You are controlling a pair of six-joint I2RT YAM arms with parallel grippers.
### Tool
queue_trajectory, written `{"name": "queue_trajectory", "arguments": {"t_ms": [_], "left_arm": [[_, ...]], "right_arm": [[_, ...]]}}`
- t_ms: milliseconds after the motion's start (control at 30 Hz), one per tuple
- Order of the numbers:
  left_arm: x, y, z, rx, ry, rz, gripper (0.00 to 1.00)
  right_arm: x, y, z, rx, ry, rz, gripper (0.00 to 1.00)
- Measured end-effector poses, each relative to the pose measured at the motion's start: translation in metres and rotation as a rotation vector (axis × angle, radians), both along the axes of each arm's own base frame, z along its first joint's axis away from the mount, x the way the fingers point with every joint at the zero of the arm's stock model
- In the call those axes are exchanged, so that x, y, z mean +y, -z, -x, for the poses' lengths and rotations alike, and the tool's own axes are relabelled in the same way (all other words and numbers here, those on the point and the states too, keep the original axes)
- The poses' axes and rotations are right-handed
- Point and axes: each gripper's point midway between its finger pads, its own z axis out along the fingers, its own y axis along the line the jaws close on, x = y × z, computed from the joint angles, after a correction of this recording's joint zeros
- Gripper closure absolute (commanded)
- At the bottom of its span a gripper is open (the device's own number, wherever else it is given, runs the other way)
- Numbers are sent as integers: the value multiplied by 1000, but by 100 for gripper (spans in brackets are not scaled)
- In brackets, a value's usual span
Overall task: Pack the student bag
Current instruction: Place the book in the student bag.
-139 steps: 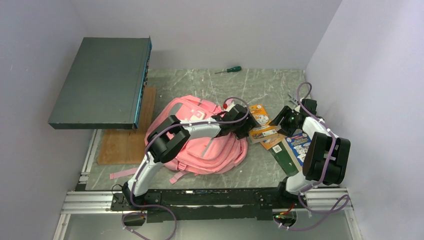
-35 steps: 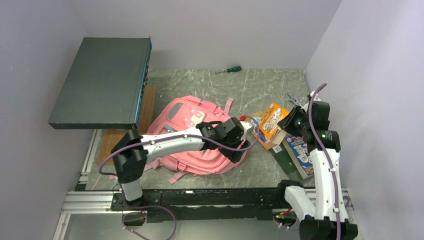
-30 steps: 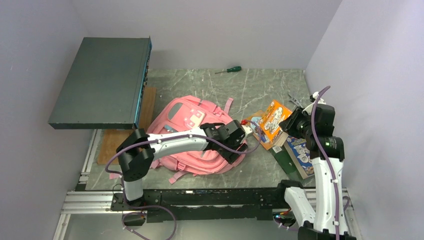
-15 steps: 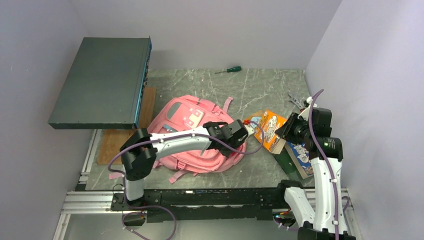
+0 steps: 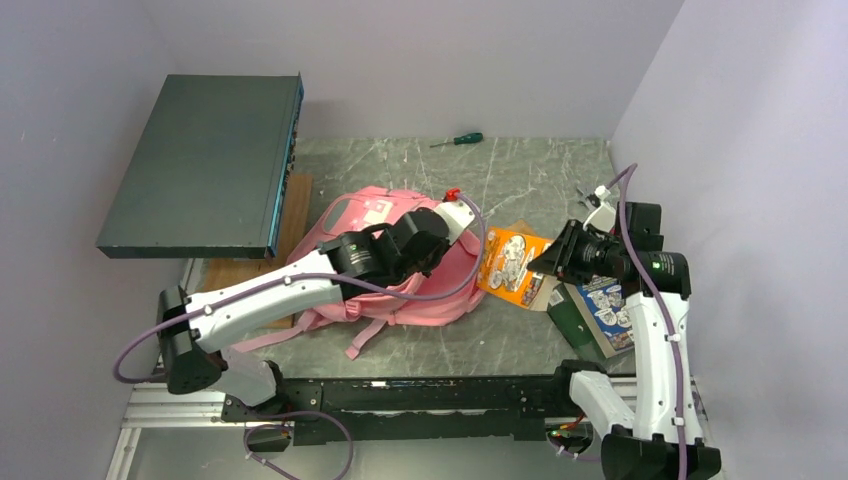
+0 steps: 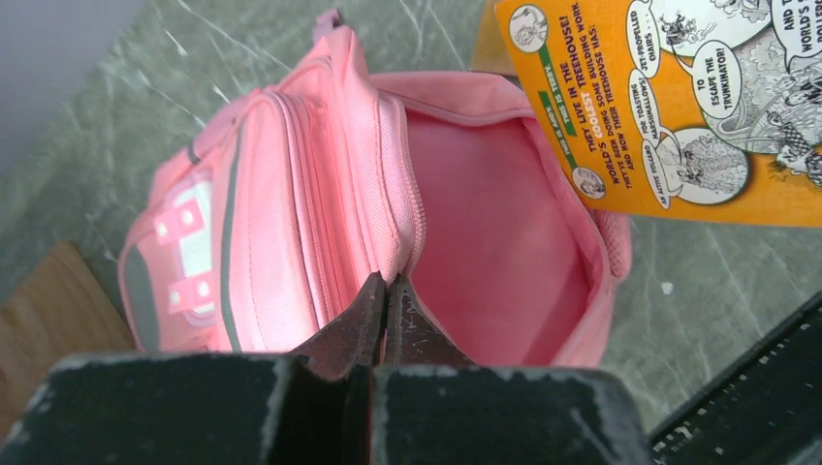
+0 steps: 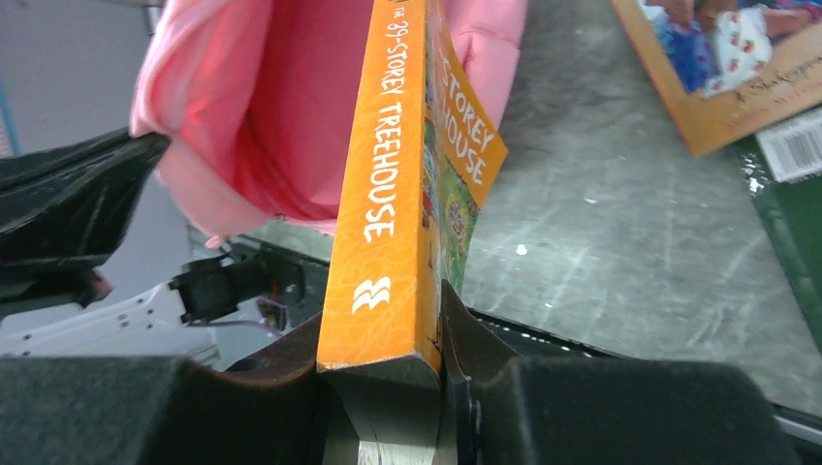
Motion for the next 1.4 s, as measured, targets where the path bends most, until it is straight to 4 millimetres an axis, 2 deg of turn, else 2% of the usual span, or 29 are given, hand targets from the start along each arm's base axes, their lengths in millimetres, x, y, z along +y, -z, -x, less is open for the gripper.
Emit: {"name": "queue_trajectory", "arguments": {"t_ms": [100,267,333,433,533,700,767,833,1033,1167,1400], "left_arm": [[8,-11,-3,-58,5,20,100],[14,-16,-3,-111,20,44,100],[15,-16,-3,-123,21,54,100],[18,-16,-3,-141,15,67,100],[20,-18,-3,-158,8,92,100],[24,-23,-2,-190,6,145,100],[26,-24,0,-204,8,176,100],[29,-26,2,-217,11,208,100],[36,-38,9,-257,26,304,100],[38,-49,10,-278,28,337,100],[36,-49,12,-276,49,337,100]], "right_arm": [[7,-21,-3,-29,-20,-29,100],[9,-64,-21,-112,-21,-40,100],[11,-72,-27,-143,-12,-49,100],[14,-72,-30,-145,-2,-72,100],[27,-51,-34,-119,-22,-164,100],[81,35,-20,115,-84,-407,100],[95,53,-19,167,-65,-509,100],[106,59,-27,185,-40,-594,100],[148,51,-61,169,-76,-702,100],[177,61,-80,198,-83,-715,100],[213,84,-113,196,-62,-721,100]]}}
